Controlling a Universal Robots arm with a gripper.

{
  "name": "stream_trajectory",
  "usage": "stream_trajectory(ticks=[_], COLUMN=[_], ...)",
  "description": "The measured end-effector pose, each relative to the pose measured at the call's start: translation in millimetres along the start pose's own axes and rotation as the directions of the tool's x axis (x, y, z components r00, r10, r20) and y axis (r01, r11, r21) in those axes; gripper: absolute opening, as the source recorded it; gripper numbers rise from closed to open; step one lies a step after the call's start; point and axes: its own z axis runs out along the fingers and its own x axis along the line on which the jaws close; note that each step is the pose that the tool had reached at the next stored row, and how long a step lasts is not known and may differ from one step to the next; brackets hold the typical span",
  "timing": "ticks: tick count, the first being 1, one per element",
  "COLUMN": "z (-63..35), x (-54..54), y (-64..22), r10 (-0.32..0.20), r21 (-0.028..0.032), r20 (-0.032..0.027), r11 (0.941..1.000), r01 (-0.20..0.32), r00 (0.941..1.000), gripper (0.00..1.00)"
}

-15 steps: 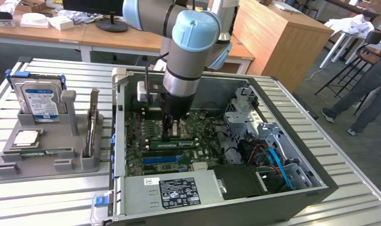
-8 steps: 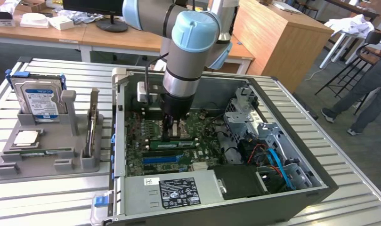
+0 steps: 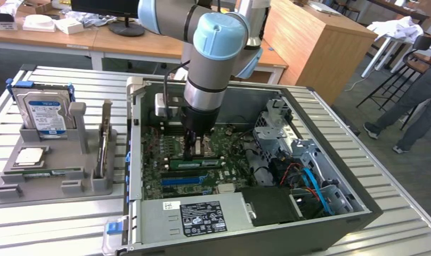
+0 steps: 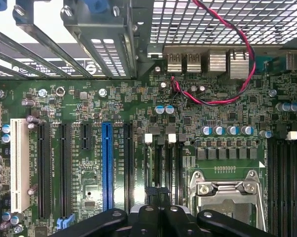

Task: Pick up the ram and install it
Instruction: 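Press down the ram until it locks into place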

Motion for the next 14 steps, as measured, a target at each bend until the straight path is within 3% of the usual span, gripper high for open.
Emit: stream_trajectory(ticks=[14], z=[1.3], x=[0.5], y=[0.4], r10=[0.000], r21=[0.0030], r20=[0.0006], r11=[1.0000], r01=[0.000], r00=[1.0000], gripper=[0.10])
